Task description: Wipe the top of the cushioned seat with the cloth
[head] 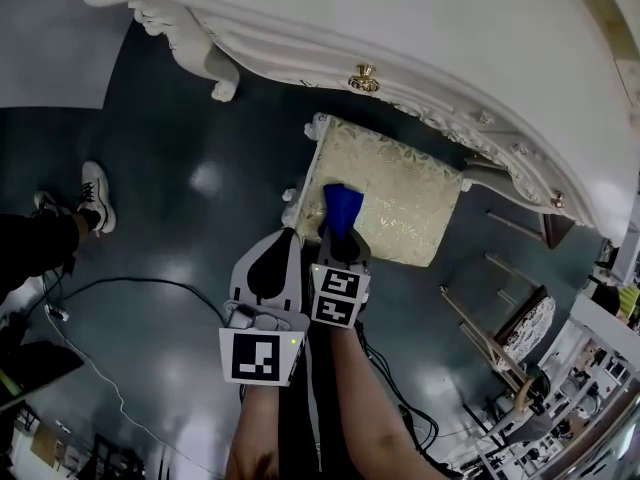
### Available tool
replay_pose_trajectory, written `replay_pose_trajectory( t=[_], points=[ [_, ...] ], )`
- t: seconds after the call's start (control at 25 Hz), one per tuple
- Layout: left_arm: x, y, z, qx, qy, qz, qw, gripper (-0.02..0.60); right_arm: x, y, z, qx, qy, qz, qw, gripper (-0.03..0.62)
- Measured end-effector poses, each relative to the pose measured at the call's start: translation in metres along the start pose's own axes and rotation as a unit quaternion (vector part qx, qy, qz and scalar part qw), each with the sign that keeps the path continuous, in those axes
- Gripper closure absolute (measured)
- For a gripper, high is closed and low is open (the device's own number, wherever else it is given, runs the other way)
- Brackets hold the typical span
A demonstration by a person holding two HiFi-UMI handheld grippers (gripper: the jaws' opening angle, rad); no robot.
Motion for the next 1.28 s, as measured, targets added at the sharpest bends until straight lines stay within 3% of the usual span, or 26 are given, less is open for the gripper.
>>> replay_pose_trajectory(
  t=[0.96, 1.28],
  points=[
    [-0.015, -0.013, 0.008, 0.000, 0.013, 0.036, 0.9993, 0.589, -0.042, 0.008, 0.013, 0.011, -0.043, 0.079, 0.996, 0.533],
    [-0.017, -0.013, 0.010, -0.005, 0.033, 0.041, 0.9986, 0.589, -0.048, 0.011, 0.016, 0.013, -0.020, 0.101, 0.995, 0.533]
  ],
)
Point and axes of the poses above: the fingertips, and each gripper's own axes: y forward along the fingers, x to its right, z out of its top, the point moved 8 cm from there along -y, backward along the fingers, and after that the axes turned 5 degrees about -y, right-handed, at the moved point
